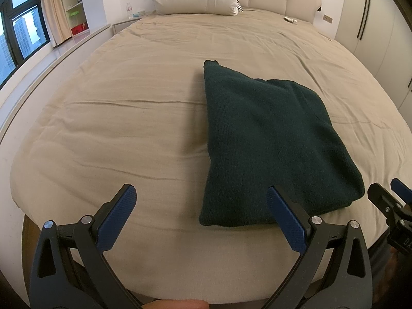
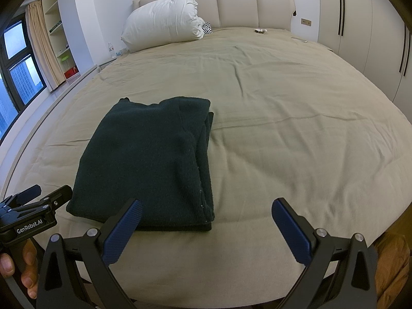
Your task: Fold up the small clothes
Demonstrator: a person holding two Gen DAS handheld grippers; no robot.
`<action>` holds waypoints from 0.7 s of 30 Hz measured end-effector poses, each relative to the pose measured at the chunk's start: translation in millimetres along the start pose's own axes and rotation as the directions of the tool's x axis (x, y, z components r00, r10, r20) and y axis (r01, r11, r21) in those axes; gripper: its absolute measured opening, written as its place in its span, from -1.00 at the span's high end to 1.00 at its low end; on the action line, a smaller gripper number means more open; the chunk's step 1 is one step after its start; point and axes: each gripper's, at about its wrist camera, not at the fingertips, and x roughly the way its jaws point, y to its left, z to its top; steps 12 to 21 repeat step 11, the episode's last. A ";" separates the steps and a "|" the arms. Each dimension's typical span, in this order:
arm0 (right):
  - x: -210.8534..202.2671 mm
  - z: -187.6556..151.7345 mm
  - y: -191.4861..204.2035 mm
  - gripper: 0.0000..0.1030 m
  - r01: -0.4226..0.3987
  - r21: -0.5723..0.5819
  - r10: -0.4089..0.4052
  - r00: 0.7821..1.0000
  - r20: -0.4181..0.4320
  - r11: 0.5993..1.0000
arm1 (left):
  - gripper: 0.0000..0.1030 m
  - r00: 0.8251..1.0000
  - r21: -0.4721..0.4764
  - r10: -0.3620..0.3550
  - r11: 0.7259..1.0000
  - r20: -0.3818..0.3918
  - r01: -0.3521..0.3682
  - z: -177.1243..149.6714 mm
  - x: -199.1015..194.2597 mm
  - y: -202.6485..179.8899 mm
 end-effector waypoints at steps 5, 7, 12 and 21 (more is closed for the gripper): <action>-0.2 -0.2 0.0 -1.00 0.000 0.001 0.000 1.000 -0.002 1.000 | -1.00 1.000 -0.006 0.002 1.000 -0.002 -0.002 -2.2 0.7 -0.7; -0.1 0.0 -0.2 -1.00 0.000 0.001 0.000 1.000 -0.001 1.000 | -1.00 1.000 -0.006 0.003 1.000 0.000 -0.003 -2.5 0.7 -0.4; -0.8 -1.9 0.6 -1.00 -0.001 0.005 0.001 1.000 -0.003 1.000 | -1.00 1.000 -0.013 -0.001 1.000 0.005 0.001 -3.2 -0.1 0.0; -0.8 -1.9 0.6 -1.00 -0.001 0.005 0.001 1.000 -0.003 1.000 | -1.00 1.000 -0.013 -0.001 1.000 0.005 0.001 -3.2 -0.1 0.0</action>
